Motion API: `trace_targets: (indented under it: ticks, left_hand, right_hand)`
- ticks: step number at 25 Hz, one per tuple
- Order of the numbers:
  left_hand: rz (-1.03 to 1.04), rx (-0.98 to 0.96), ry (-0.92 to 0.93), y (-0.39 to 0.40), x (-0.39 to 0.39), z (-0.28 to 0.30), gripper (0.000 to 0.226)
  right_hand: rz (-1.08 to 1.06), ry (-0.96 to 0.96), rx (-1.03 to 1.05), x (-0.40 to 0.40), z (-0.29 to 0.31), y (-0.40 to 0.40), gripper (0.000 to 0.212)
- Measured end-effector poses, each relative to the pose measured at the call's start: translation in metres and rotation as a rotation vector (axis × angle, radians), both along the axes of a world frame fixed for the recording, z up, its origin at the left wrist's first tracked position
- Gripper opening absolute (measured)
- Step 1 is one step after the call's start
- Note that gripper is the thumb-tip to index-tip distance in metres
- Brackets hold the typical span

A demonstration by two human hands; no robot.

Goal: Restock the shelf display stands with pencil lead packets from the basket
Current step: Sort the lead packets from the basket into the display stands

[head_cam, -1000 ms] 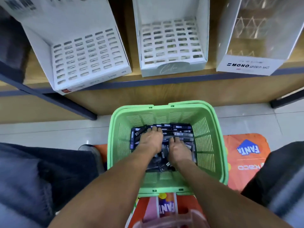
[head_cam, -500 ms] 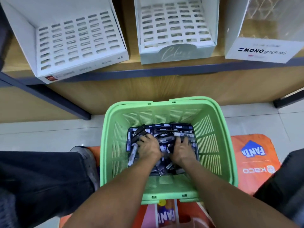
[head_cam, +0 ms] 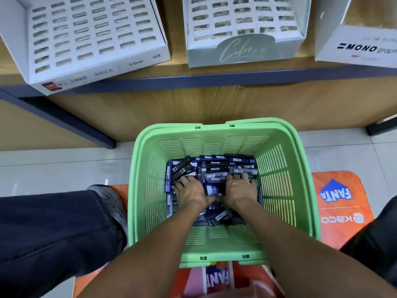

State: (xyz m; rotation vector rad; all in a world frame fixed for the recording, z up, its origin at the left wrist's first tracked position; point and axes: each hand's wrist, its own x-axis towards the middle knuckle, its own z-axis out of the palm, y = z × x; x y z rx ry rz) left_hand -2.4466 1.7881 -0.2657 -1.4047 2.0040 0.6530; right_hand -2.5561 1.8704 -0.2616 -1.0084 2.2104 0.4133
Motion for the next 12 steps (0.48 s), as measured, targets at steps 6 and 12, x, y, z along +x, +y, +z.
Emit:
trace_targets:
  ticks: [6,12]
  left_hand:
    - [0.092,0.115,0.076,-0.008,0.000,0.001,0.102]
    - [0.410,0.326,0.432,-0.006,-0.005,0.006,0.028]
  right_hand:
    - [-0.194,-0.250,-0.081,0.006,0.000,-0.013,0.061]
    - [-0.553,-0.496,-0.162,0.002,0.000,-0.023,0.044]
